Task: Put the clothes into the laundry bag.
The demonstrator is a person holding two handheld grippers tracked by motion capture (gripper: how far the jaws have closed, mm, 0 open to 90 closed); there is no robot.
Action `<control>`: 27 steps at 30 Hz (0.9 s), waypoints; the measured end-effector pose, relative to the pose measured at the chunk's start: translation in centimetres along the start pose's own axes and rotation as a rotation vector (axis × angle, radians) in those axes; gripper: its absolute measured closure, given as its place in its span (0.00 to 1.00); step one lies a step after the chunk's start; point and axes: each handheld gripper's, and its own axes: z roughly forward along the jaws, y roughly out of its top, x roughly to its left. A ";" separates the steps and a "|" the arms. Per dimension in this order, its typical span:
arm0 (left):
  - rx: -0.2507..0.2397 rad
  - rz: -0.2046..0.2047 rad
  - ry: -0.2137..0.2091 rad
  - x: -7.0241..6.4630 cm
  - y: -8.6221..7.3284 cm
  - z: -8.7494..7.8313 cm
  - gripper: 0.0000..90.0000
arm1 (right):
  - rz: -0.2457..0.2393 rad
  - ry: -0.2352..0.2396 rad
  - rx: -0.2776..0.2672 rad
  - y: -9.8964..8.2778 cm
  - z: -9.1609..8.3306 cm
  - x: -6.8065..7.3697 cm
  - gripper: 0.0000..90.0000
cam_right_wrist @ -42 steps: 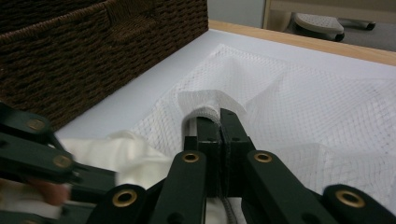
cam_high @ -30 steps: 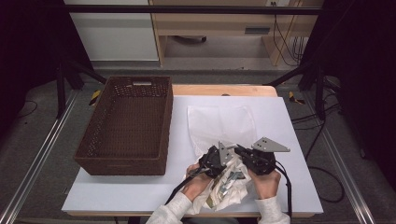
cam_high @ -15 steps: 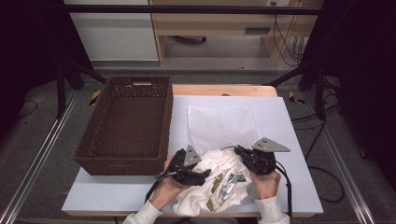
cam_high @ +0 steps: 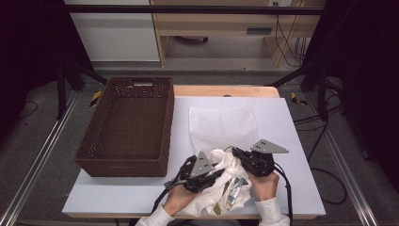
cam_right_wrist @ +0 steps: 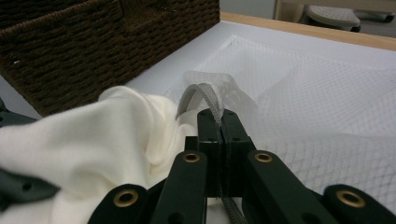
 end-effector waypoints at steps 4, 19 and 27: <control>0.048 0.034 0.005 -0.8 1.4 2.4 0.82 | 0.006 0.007 -0.014 -0.1 0.0 -0.1 0.99; 0.146 -0.026 0.087 1.5 0.2 5.1 0.67 | -0.018 0.021 -0.052 0.4 -1.1 0.1 0.99; 0.113 -0.046 0.153 3.7 -0.6 1.0 0.28 | -0.020 0.016 -0.038 0.3 -1.0 0.0 0.99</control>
